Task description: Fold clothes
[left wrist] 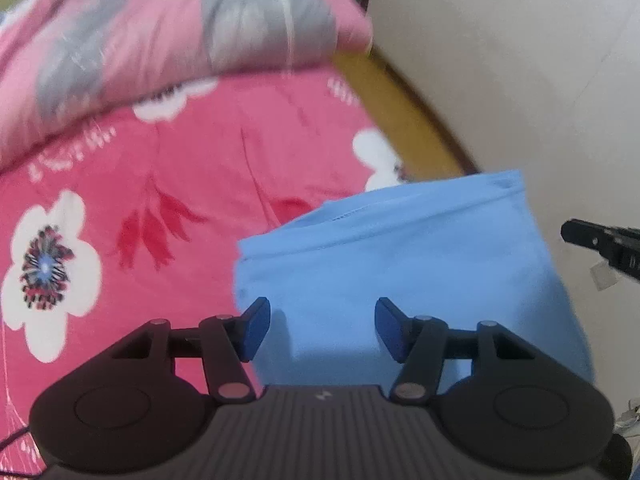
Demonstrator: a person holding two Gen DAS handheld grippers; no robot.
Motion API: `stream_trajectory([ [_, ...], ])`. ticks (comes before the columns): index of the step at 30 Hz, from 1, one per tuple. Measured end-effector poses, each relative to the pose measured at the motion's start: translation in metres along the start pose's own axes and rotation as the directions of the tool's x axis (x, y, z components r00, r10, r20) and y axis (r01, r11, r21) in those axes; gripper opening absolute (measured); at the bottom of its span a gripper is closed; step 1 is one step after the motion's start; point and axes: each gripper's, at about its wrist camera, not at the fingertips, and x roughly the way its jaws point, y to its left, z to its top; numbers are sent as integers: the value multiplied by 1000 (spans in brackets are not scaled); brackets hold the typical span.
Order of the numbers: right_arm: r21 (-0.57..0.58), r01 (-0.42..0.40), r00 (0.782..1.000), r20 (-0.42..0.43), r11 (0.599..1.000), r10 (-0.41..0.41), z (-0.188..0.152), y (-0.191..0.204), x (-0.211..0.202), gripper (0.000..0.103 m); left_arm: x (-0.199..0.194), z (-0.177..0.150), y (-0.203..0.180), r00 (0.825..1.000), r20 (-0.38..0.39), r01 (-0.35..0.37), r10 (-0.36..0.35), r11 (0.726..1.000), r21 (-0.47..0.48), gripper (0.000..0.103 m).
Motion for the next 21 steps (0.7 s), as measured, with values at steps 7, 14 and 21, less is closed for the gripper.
stream_trajectory([
  [7,-69,-158,979,-144,985,147,-60,25,-23,6,-26,-86,-27,959,-111,268,-263,962,41,58],
  [14,-88,-6,959,-284,996,-19,-115,1,-46,6,-19,-129,-40,955,-176,256,-237,962,93,58],
  [21,-50,-134,977,-175,990,123,-99,18,-69,6,-18,-121,-40,938,-232,290,-258,950,116,60],
])
